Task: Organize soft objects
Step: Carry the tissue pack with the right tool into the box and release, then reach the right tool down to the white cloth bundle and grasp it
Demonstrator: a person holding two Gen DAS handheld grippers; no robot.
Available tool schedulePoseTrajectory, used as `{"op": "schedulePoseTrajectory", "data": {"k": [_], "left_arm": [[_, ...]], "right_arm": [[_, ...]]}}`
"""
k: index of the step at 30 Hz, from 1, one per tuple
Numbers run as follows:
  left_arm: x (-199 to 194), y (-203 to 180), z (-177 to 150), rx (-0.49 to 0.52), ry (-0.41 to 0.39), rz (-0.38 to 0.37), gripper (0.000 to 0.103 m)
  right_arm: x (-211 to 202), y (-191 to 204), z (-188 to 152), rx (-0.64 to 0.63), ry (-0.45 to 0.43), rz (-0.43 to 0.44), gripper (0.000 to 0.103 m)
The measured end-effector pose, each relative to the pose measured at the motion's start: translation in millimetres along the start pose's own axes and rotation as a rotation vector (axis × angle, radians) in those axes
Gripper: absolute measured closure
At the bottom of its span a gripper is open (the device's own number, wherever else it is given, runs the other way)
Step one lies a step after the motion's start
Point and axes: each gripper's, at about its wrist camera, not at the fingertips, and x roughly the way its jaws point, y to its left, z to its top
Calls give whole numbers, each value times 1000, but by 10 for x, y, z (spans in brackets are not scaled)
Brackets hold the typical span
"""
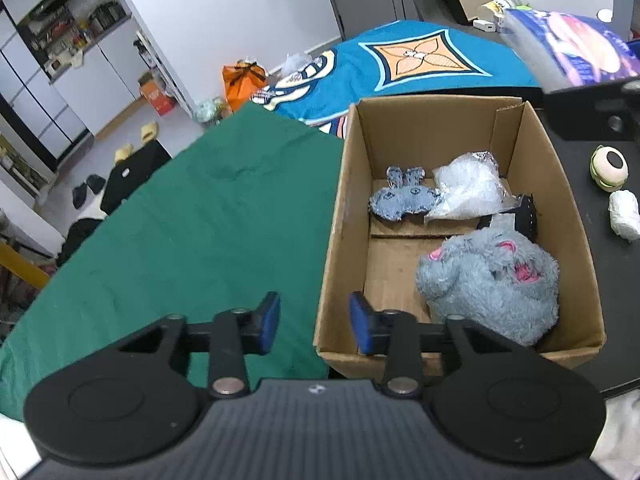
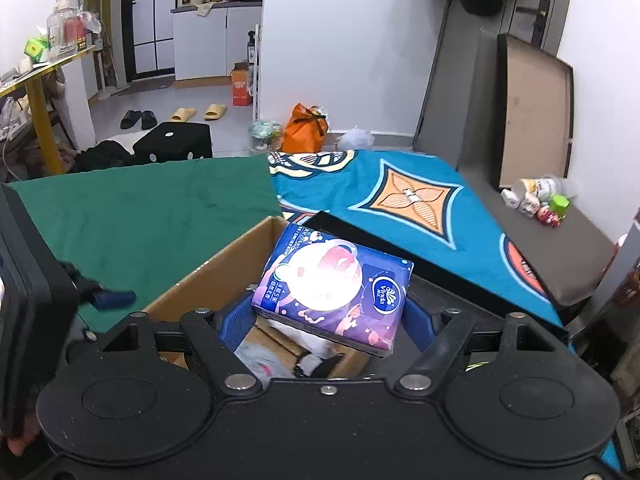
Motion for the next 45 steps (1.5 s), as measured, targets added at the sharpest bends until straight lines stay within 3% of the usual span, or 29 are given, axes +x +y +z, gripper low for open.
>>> {"op": "schedulePoseTrajectory", "data": {"k": [6, 14, 23, 32, 39, 45], "left_arm": [[37, 21, -13, -18, 2, -48, 89], [42, 81, -9, -49, 1, -82, 90], [21, 40, 8, -30, -2, -59, 87], [-44, -18, 1, 7, -28, -11, 85], [-109, -30, 12, 3, -50, 44, 70], [-155, -98, 15, 32, -67, 72, 50]], "right_arm": [[50, 156, 135, -11, 2, 14, 27], [18, 147, 182, 7, -8, 59, 22], [-41, -28, 57, 28, 14, 25, 12], [-177, -275, -82, 27, 6, -1, 10], [-268, -526, -201, 32, 1, -27, 8], [-307, -738, -322, 43, -1, -35, 7]]}}
